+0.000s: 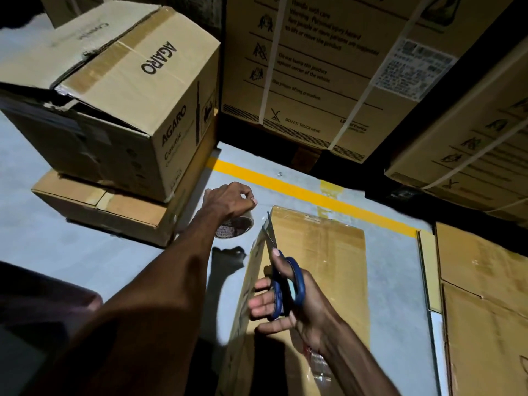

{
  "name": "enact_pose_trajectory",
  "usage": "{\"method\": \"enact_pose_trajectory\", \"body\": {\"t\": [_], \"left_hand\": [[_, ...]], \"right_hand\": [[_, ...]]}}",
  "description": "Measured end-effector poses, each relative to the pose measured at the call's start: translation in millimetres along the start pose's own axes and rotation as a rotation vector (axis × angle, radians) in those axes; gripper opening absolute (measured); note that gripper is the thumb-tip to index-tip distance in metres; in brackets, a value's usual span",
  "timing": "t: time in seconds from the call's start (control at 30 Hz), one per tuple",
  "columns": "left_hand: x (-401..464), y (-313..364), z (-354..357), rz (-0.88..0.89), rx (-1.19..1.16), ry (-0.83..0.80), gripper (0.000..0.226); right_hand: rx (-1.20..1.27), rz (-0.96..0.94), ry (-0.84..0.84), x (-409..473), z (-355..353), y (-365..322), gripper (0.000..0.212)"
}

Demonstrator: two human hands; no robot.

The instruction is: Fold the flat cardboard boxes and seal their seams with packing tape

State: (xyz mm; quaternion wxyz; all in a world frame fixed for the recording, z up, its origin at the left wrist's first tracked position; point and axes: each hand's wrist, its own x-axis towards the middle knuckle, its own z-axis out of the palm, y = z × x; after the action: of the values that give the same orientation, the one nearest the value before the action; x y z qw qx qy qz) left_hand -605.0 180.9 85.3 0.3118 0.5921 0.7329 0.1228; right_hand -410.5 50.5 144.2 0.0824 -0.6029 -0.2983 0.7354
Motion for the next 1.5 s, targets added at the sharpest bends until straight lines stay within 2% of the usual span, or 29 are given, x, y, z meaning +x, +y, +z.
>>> {"method": "enact_pose_trajectory", "body": {"t": [0.3,0.63,0.77,0.9,0.97,1.03,1.1,1.17,1.23,1.4,1.5], "left_hand": [[-3.9,1.9,-1.9,-0.012,-0.029,-0.009,0.012],[-6.5,0.3,1.5,-0.051,-0.014,0.004,0.011],[-8.5,-3.2,-2.1,-0.122,0.049,0.106,0.018],[-10.7,-8.5,-2.3,-0.146,0.075,0.137,0.039],[-10.7,-6.4,0.0,-0.149,0.058,0.129,0.047],[-7.5,-2.6,5.3,-0.175,-0.001,0.11,0.05],[-5.1,4.6,13.2,-0.204,-0.126,0.097,0.051],[-5.9,13.9,19.6,-0.24,-0.285,0.107,0.053],[-5.2,20.1,26.4,-0.263,-0.411,0.143,0.055],[4.6,30.2,40.8,-0.322,-0.735,0.285,0.065],[6.5,46.9,44.2,-0.334,-1.003,0.262,0.066]], "right_hand": [[-0.003,-0.038,0.058,25.7,17.2,-26.2,0.083],[-0.013,-0.161,0.203,43.4,33.5,-28.6,0.06],[-0.058,-0.152,0.16,34.5,28.3,-27.1,0.055],[-0.114,-0.186,0.12,10.6,1.4,-37.2,0.048],[-0.136,-0.285,0.212,0.8,-24.7,-45.2,0.037],[-0.455,-0.429,0.53,2.5,-63.1,-49.9,0.035],[-0.769,-0.49,0.844,9.2,-104.3,-48.5,0.036],[-0.792,-0.523,0.972,20.6,-139.6,-43.1,0.028],[-0.709,-0.572,1.007,35.0,-162.8,-36.9,0.028],[-0.439,-0.609,0.926,64.0,-182.1,-25.6,0.033],[-0.331,-0.629,0.898,76.0,-185.7,-23.6,0.034]]}}
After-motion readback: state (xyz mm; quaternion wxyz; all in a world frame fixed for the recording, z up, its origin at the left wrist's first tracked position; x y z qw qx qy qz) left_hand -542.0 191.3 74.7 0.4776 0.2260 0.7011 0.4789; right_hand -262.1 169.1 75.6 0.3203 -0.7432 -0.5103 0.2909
